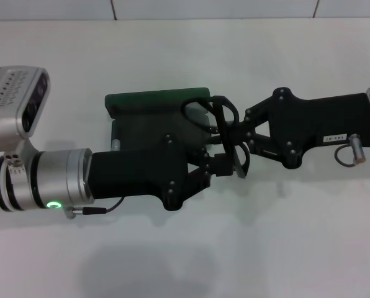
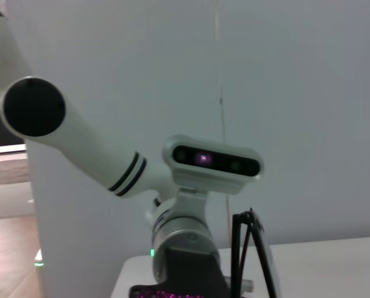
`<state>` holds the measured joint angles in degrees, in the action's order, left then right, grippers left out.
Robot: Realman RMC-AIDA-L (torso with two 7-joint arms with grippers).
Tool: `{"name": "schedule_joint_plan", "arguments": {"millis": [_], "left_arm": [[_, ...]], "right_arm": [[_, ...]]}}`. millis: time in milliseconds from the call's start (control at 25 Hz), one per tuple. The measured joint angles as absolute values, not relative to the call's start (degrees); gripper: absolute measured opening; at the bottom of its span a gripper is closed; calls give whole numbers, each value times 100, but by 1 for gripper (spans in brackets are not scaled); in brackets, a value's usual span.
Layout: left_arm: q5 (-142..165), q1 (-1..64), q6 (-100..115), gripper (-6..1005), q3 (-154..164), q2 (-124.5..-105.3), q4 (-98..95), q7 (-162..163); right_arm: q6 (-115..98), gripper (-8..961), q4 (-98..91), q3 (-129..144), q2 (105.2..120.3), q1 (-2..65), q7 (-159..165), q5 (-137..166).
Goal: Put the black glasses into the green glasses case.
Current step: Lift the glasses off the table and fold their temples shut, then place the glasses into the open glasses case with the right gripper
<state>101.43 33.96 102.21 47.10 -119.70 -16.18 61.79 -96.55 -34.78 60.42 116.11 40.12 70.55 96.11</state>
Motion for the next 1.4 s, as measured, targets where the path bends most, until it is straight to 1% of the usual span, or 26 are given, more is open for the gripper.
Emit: {"name": "schedule_joint_plan", "arguments": {"millis": [200, 360, 560, 800, 960, 1120, 1400], "left_arm": [[10141, 3301, 10223, 38, 4714, -11961, -1633, 6179], [10177, 3091, 10120, 39, 4694, -11898, -1674, 6175], [10190, 2680, 9654, 41, 4694, -11789, -1819, 6168], [10171, 2119, 9056, 43, 4676, -11767, -2218, 6178], [10151, 1844, 8778, 44, 4533, -11761, -2403, 6185], [10194, 1687, 8686, 45, 4256, -11715, -2425, 6185], [10209, 1656, 8687, 47, 4274, -11699, -2426, 6186]], "right_arm": [[-9293, 61, -3472, 6022, 11607, 3960, 7039, 9437], [-8901, 61, -3498, 6089, 11604, 3928, 6969, 9340], [-7957, 61, -3547, 6641, 11615, 4222, 6657, 9297], [-6530, 61, -3596, 8040, 11618, 4770, 6556, 8988], [-5797, 62, -3616, 8921, 11620, 5005, 6585, 8733], [-5165, 62, -3636, 9705, 11620, 5138, 6633, 8343], [-4787, 62, -3611, 10210, 11619, 5268, 7237, 8234]]}}
